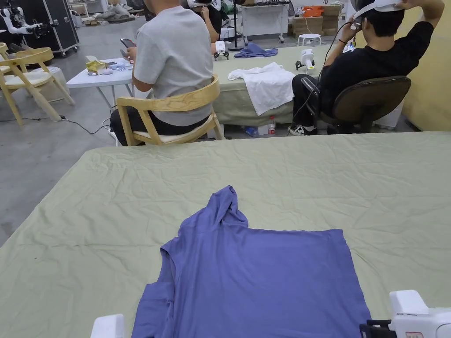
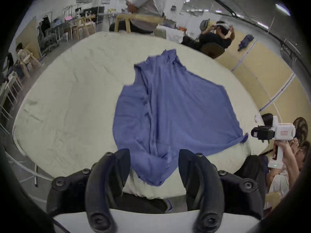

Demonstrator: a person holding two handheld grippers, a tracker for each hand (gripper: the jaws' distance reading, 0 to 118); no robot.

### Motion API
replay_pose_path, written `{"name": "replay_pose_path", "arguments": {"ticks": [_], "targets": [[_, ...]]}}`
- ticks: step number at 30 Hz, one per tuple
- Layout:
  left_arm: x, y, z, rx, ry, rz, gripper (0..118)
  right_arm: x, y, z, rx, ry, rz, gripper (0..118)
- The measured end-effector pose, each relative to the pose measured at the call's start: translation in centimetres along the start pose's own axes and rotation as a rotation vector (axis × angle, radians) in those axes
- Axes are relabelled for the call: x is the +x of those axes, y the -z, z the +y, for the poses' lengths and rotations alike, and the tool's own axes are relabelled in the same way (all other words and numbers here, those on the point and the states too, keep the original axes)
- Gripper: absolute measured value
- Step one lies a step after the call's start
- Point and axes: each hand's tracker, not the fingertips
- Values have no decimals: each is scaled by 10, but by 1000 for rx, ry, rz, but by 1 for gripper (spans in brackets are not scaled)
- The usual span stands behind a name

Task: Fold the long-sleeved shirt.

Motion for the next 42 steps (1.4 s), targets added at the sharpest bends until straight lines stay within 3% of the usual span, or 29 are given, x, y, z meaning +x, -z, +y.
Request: {"name": "replay_pose_path", "arguments": {"ticks": [5, 7, 9, 11, 20, 29, 31, 32, 34, 35, 42], "targets": [[25, -30, 40, 147, 52, 18, 62, -26, -48, 30, 200, -15, 1, 63], [36, -38, 54, 188, 79, 32, 54, -35, -67, 38, 277, -10, 1, 57], [46, -43, 63, 228, 89, 24, 22, -44, -81, 43, 339, -1, -8, 36], [54, -47, 68, 288, 112, -7, 2, -50, -91, 43, 368, 13, -14, 5], [69, -24, 79, 235, 100, -52, 0, -47, -93, 51, 360, 22, -13, 0], [70, 25, 116, 193, 84, -58, 0, 4, -11, 154, 154, -43, -5, 0], [70, 38, 126, 183, 80, -57, 0, 15, 18, 179, 117, -59, 10, 3], [70, 44, 129, 178, 75, -58, 0, 20, 33, 190, 99, -64, -7, 21], [70, 56, 136, 169, 67, -62, 0, 32, 65, 209, 32, -68, -43, 68], [69, 62, 139, 160, 63, -65, 0, 39, 82, 219, 1, -64, -32, 74], [66, 101, 151, 111, 49, -48, 0, 80, 189, 264, -132, -21, -67, 69]]}}
